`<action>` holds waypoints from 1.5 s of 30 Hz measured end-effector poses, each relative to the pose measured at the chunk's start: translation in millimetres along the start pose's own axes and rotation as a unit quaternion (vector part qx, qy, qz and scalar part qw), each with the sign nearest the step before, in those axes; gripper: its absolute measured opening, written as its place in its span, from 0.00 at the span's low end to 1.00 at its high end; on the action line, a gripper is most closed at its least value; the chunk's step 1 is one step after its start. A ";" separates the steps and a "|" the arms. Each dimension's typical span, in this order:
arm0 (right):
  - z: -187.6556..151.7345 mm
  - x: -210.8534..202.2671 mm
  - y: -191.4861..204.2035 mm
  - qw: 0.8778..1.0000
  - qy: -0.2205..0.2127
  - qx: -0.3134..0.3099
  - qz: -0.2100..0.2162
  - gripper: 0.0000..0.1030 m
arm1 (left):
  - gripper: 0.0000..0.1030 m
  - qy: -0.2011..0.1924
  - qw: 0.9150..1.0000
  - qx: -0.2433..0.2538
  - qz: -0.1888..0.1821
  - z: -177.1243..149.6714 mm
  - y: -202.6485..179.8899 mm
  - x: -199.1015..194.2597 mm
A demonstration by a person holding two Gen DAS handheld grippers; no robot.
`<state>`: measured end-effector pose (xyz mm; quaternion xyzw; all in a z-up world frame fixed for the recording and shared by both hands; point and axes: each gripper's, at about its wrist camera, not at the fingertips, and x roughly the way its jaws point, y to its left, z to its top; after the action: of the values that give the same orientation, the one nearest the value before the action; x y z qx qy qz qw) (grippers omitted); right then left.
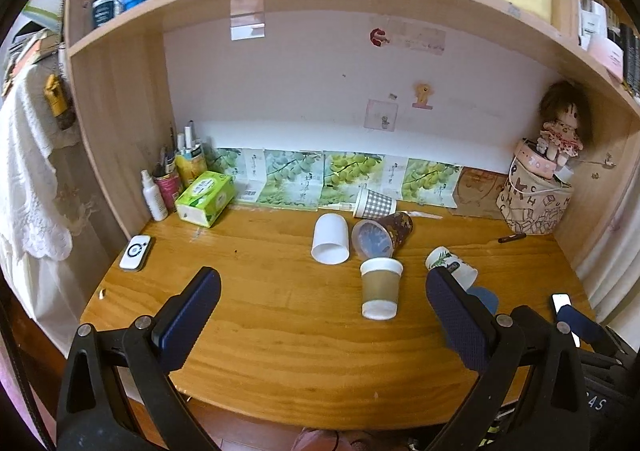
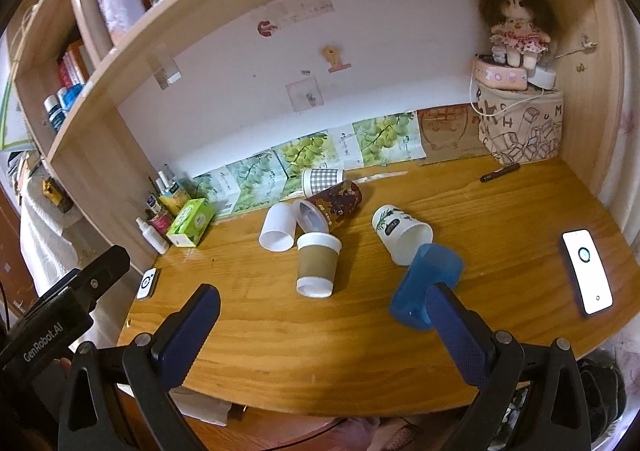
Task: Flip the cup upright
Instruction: 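Reach the right tool toward the tipped printed plastic cup, then close the right tool around the printed plastic cup's body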
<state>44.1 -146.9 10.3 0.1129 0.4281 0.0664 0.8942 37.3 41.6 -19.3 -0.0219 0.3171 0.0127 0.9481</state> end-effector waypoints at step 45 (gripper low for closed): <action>103.8 247.3 56.6 0.783 0.127 -0.606 0.050 1.00 | 0.99 0.141 0.987 -0.022 -0.071 67.6 19.9 223.4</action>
<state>278.3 -54.0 -97.5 -0.4407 0.4031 0.3707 0.7112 255.5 67.2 -100.5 -0.0668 0.4452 -0.0513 0.8915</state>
